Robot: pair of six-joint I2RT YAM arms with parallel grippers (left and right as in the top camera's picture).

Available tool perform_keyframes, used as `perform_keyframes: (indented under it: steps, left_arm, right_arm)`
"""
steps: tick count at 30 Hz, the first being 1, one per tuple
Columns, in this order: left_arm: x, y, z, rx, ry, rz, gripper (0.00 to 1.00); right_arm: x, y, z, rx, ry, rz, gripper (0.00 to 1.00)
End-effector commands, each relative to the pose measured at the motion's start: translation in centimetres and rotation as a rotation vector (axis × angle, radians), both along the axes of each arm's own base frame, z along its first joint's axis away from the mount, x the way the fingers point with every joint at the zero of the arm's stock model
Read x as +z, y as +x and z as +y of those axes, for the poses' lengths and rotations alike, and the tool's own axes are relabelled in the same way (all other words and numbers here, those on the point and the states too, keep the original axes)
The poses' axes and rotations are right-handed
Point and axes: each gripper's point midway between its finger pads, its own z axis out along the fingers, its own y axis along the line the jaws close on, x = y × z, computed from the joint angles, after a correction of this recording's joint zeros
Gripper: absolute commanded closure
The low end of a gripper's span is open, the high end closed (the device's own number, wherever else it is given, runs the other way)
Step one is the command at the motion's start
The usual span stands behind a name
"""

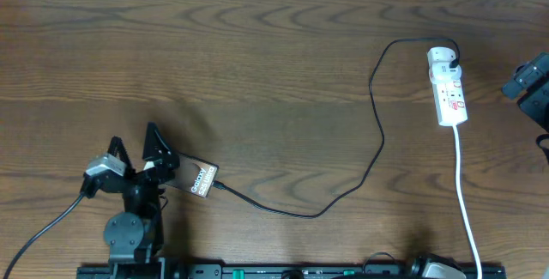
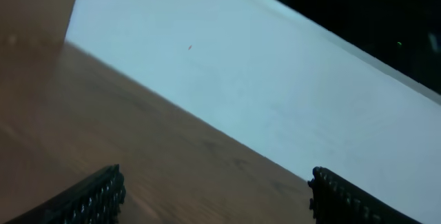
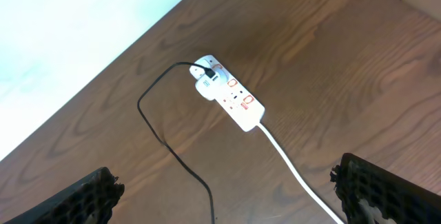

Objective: Plug charger to phone and switch on socket

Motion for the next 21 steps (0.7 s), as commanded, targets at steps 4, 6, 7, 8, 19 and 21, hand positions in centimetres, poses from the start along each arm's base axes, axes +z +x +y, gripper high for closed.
perform_keyframes:
  steps: [4,6,7,8,19,21]
  left_arm:
    - [-0.8,-0.8,0.0,-0.02,0.145,0.034,0.15]
    - [-1.7,-0.9,0.3,-0.006,0.143,0.053,0.15]
    - [-2.3,-1.0,0.5,0.001,0.143,0.064,0.15]
    - [-2.8,-0.9,0.7,0.007,0.142,0.075,0.15]
    - [-8.3,-0.5,-1.6,-0.157,0.424,0.256,0.15]
    - [-8.5,-0.5,-1.6,-0.156,0.435,0.265,0.15]
  right_arm:
    - [0.2,-0.1,0.1,-0.011,0.001,-0.008,0.01]
    - [0.2,-0.1,0.1,-0.011,0.001,-0.008,0.01]
    - [0.2,-0.1,0.1,-0.011,0.001,-0.008,0.01]
    - [0.2,-0.1,0.1,-0.011,0.001,-0.008,0.01]
    - [0.2,-0.1,0.1,-0.011,0.001,-0.008,0.01]
    - [0.2,-0.1,0.1,-0.011,0.001,-0.008,0.01]
